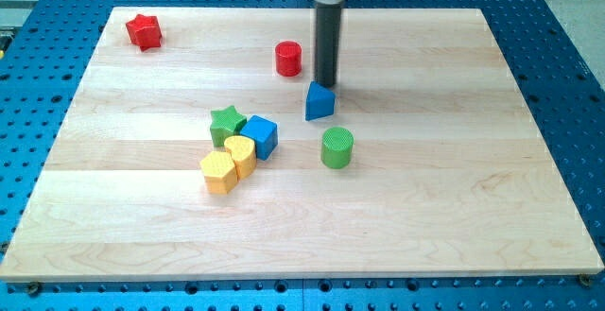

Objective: Move the red circle below the red star

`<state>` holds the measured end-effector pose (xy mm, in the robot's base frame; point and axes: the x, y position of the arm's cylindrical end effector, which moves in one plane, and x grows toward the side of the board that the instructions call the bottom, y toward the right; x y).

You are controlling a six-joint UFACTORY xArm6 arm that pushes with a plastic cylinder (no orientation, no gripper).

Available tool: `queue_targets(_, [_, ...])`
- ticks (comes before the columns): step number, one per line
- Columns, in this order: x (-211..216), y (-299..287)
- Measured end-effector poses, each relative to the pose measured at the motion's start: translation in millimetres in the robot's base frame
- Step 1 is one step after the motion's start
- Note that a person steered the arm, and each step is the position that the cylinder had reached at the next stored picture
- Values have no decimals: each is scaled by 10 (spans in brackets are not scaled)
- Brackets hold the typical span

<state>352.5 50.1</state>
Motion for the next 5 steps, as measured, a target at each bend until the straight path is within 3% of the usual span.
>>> queue_targets(3, [-643,-1894])
queue_targets(5, [-596,-2449])
